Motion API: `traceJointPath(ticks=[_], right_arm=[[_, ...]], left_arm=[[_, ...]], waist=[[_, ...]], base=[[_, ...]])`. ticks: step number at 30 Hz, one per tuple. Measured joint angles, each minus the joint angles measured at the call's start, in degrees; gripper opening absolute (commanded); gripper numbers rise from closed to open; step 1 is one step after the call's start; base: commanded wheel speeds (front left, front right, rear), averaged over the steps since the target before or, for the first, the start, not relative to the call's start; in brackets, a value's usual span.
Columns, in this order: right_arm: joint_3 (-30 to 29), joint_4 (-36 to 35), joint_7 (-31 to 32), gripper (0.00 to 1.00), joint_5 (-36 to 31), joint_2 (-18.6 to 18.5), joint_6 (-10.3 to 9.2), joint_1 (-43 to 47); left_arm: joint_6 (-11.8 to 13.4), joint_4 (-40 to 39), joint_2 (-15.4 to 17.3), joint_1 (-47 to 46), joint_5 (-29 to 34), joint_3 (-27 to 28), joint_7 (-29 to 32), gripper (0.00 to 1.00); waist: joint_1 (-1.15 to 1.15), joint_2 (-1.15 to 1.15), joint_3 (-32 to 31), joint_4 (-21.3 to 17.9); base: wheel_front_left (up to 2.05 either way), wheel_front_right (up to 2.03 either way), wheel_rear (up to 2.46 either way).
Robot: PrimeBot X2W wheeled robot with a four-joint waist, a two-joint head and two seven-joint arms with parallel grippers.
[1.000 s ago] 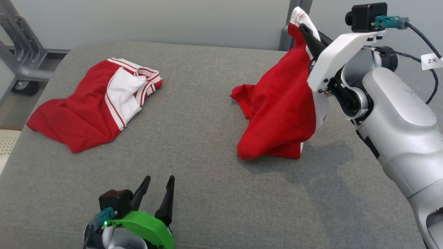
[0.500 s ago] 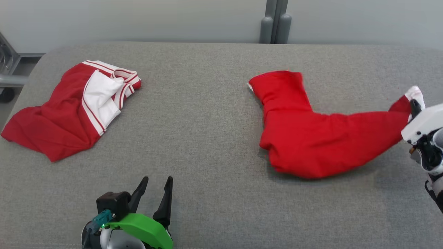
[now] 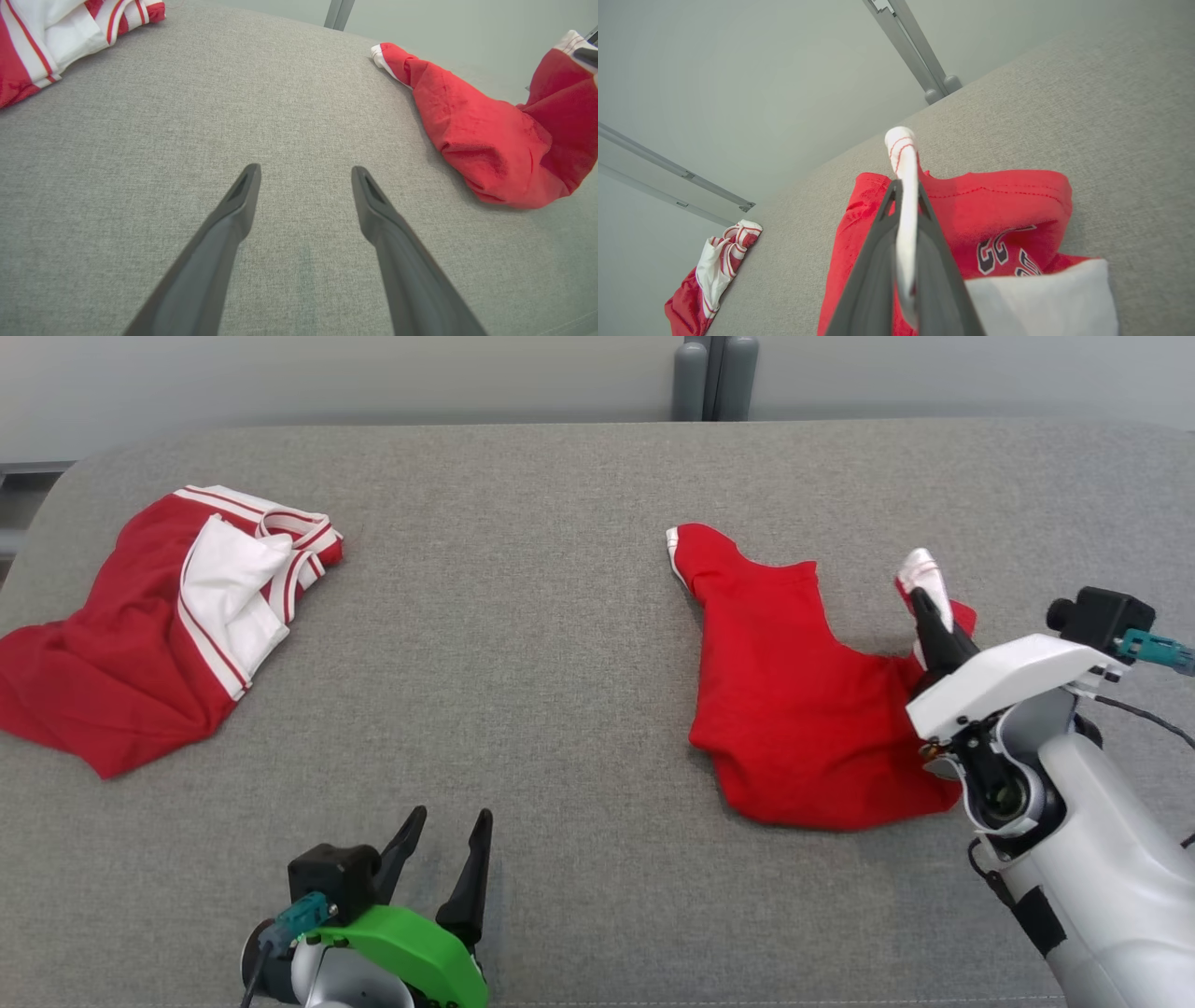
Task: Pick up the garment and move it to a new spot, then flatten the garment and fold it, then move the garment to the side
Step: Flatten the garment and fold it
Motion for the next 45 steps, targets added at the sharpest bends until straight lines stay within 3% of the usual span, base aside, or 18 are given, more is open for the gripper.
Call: traceJointPath(ticks=[10,16,19,36,45], right_arm=[[12.09,-12.6,4.91,0.0,-3.11,5.66,2.5,0.01],[18.22,-17.41,8.64,0.0,-2.89,11.39,2.85,0.0],[20.43,-19.36,9.55,0.0,-2.87,12.46,2.35,-0.37],[20.42,-28.55,6.54,0.0,1.68,10.54,-0.29,-14.12],[17.23,-25.25,5.94,0.0,-0.68,10.56,-1.29,-23.46]], left_arm=[[-0.01,1.31,-0.78,-1.38,0.01,-1.11,0.53,1.0],[-0.01,1.85,-1.85,-1.38,0.01,-1.45,0.75,1.0],[-0.01,2.14,-1.89,-1.38,0.01,-1.55,0.75,1.0],[-0.01,4.87,-1.97,-1.18,0.0,-1.22,0.56,1.0],[-0.01,4.99,-1.94,0.01,0.0,-0.97,0.4,1.0]], waist=[[0.0,0.0,-0.49,3.13],[0.0,0.0,-1.02,6.09],[0.0,0.0,-1.32,7.73],[0.0,0.0,-5.63,13.99],[0.0,0.0,-8.54,13.19]], base=[[0.0,0.0,0.0],[0.0,0.0,0.0],[0.0,0.0,0.0],[0.0,0.0,0.0],[0.0,0.0,0.0]])
